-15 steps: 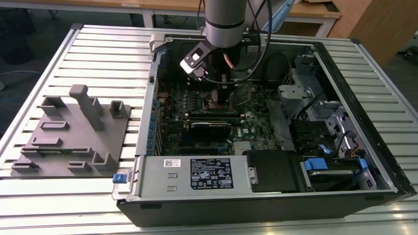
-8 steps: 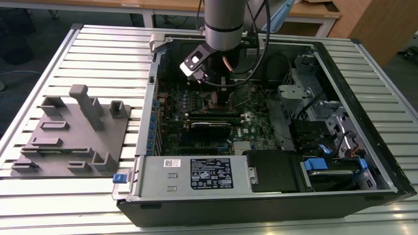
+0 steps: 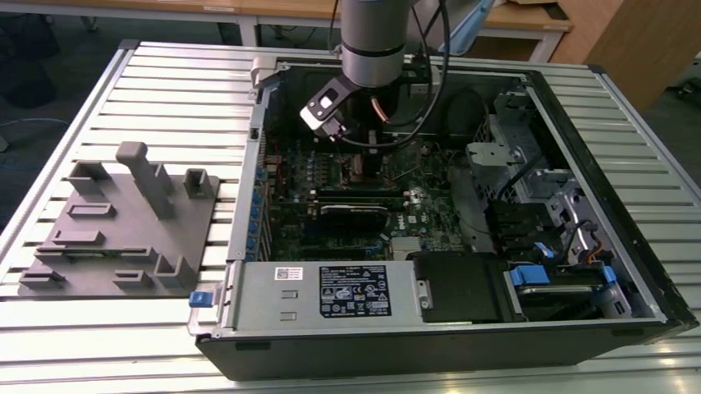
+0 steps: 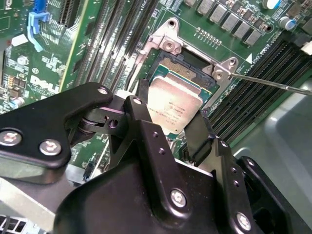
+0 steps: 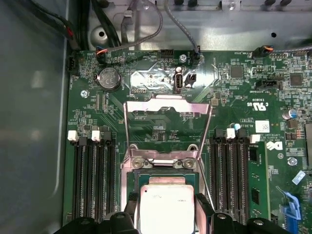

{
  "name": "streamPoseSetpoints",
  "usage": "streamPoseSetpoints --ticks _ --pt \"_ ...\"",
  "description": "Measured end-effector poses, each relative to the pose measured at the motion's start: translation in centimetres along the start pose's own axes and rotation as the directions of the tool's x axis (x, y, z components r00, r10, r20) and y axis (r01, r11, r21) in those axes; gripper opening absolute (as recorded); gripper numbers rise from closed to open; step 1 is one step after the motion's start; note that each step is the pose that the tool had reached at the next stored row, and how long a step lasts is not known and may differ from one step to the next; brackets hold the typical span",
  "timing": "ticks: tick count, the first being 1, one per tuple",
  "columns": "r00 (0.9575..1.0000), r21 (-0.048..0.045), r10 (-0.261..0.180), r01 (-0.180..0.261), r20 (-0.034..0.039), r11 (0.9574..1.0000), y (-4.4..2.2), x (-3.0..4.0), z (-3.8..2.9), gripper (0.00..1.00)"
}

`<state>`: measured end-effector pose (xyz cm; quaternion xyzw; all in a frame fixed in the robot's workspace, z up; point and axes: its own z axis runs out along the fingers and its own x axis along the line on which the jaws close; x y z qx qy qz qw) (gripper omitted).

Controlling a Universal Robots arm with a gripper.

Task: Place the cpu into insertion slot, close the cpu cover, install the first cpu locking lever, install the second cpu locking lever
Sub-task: 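Place the cpu into insertion slot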

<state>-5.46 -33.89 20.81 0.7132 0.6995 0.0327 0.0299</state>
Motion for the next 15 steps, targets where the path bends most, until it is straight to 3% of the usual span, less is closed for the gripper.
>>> streamPoseSetpoints --ticks 7,15 --pt "1.0 0.0 0.0 0.0 0.0 1.0 -0.18 0.18 0.68 0.54" --pt "1.0 -0.0001 0.0 0.0 -0.0002 1.0 -0.2 0.19 0.9 0.54"
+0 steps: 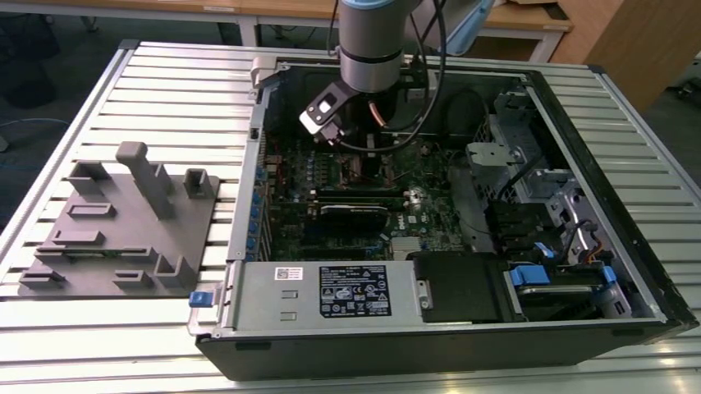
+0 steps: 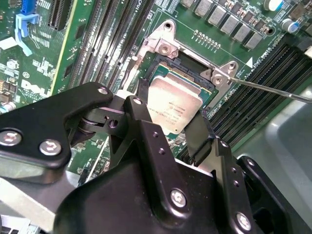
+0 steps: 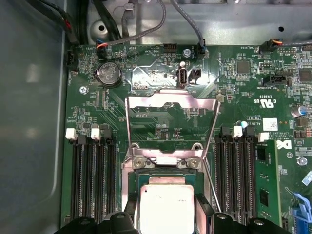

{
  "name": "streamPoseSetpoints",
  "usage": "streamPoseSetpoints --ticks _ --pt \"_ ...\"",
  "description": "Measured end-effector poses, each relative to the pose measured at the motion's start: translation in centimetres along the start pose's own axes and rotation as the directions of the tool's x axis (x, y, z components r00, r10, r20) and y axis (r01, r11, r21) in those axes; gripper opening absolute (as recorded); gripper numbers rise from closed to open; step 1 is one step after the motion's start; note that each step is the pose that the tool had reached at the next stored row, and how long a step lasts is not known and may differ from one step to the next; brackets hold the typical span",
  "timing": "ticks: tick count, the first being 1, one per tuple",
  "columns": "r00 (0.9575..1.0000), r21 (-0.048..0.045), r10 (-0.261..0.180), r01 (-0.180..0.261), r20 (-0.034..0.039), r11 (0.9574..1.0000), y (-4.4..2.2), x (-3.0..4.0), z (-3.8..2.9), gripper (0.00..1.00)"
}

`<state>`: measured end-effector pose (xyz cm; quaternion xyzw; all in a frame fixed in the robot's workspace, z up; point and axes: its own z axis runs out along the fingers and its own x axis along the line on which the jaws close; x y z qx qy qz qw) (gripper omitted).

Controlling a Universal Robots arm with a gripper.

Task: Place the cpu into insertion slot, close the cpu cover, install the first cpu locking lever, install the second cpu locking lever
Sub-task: 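Place the cpu into insertion slot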

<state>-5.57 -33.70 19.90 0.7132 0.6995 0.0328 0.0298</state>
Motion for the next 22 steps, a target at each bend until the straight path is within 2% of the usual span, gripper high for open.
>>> streamPoseSetpoints --ticks 12,18,22 --pt "1.0 0.0003 0.0 0.0 0.0003 1.0 -0.15 0.01 0.58 0.54" --pt "1.0 0.0002 0.0 0.0 0.0001 1.0 -0.15 0.02 0.58 0.54" --pt "1.0 0.0002 0.0 0.0 0.0003 1.0 -0.13 0.02 0.34 0.54"
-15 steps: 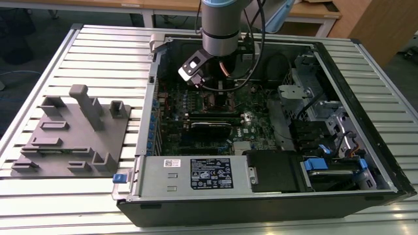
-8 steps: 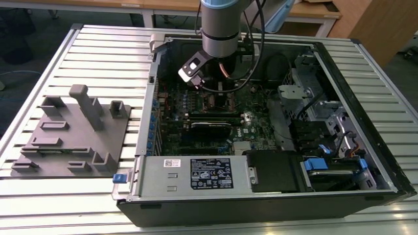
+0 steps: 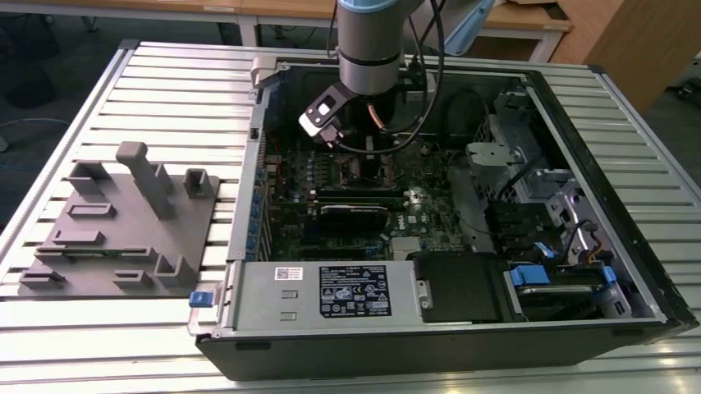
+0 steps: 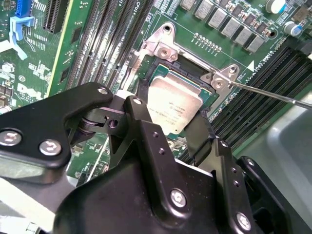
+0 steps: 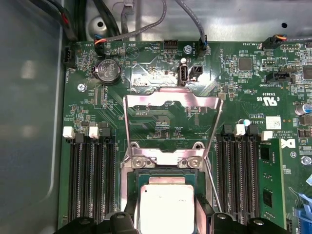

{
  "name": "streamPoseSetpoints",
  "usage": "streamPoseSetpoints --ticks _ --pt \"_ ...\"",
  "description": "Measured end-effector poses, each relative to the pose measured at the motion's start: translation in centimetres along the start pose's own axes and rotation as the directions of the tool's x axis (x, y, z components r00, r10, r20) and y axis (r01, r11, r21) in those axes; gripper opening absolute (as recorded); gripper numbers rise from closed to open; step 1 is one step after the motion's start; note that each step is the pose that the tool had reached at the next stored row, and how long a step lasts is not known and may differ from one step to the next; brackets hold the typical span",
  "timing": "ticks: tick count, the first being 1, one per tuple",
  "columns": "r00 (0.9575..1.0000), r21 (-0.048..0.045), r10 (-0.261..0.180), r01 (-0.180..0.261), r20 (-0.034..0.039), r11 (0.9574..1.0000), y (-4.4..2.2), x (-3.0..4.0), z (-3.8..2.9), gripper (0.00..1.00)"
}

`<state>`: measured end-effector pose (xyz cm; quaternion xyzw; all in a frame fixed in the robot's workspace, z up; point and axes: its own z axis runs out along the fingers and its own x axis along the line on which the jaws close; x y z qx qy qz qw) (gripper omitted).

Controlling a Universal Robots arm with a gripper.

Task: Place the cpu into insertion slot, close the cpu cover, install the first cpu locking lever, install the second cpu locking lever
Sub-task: 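Place the cpu into insertion slot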

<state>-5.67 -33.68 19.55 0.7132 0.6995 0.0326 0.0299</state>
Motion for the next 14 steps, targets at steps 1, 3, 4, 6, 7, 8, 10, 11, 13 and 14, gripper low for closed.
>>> streamPoseSetpoints --ticks 1,3,4,6,7,8,10,11,13,14 --pt "1.0 -0.0001 0.0 0.0 -0.0002 1.0 0.0 0.0 0.0 0.54" --pt "1.0 0.0 0.0 0.0 -0.0001 1.0 0.0 0.0 -0.04 0.54" --pt "1.0 0.0 0.0 0.0 0.0 1.0 0.0 0.01 -0.06 0.54" --pt "1.0 0.0 0.0 0.0 0.0 1.0 -0.01 0.02 -0.06 0.54" --pt "1.0 0.0001 0.0 0.0 0.0002 1.0 -0.02 0.03 -0.06 0.54" --pt "1.0 0.0001 0.0 0.0 0.0001 1.0 -0.03 0.07 -0.06 0.54" --pt "1.0 0.0 0.0 0.0 0.0 1.0 -0.03 0.08 -0.06 0.54" --pt "1.0 0.0 0.0 0.0 0.0 1.0 -0.03 0.08 -0.06 0.54" --pt "1.0 -0.0001 0.0 0.0 0.0 1.0 0.03 0.08 -0.03 0.54" --pt "1.0 -0.0001 0.0 0.0 0.0002 1.0 0.06 0.08 -0.02 0.54"
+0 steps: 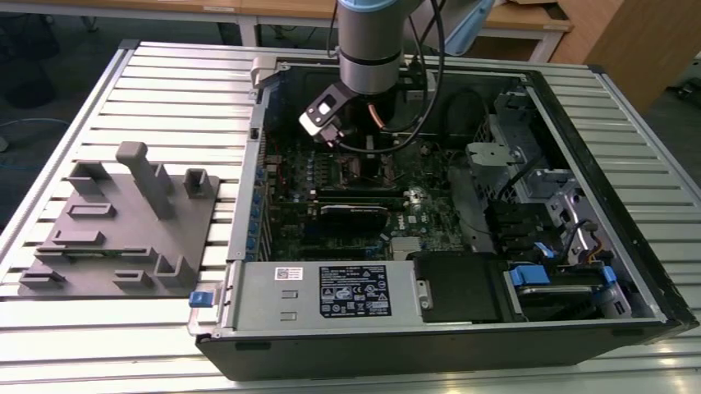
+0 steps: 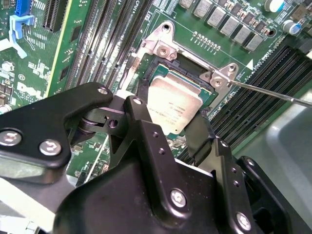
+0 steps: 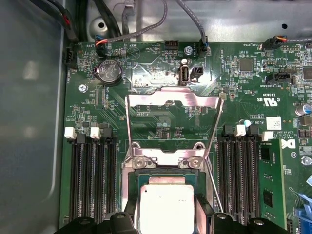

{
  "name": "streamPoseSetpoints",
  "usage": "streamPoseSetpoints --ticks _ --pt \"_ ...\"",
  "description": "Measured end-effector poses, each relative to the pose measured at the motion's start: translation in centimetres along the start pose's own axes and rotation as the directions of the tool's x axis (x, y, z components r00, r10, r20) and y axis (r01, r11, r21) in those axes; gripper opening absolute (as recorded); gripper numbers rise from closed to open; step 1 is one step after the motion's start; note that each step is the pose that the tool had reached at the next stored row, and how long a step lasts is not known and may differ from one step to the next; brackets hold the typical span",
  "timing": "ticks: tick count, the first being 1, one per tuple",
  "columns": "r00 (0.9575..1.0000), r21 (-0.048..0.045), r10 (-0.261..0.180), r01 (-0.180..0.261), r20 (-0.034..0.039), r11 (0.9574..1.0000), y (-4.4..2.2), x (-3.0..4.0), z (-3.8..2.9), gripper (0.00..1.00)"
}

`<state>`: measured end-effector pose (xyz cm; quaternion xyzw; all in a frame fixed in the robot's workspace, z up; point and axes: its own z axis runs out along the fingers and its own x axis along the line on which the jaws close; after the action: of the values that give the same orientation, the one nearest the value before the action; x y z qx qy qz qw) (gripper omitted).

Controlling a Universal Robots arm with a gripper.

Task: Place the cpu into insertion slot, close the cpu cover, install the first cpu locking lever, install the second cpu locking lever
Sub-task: 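Place the cpu into insertion slot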

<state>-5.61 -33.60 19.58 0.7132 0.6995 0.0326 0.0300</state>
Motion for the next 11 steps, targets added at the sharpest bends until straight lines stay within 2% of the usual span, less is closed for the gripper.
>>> streamPoseSetpoints --ticks 11 --pt "1.0 0.0002 0.0 0.0 0.001 1.0 -0.04 0.0 0.21 0.54"
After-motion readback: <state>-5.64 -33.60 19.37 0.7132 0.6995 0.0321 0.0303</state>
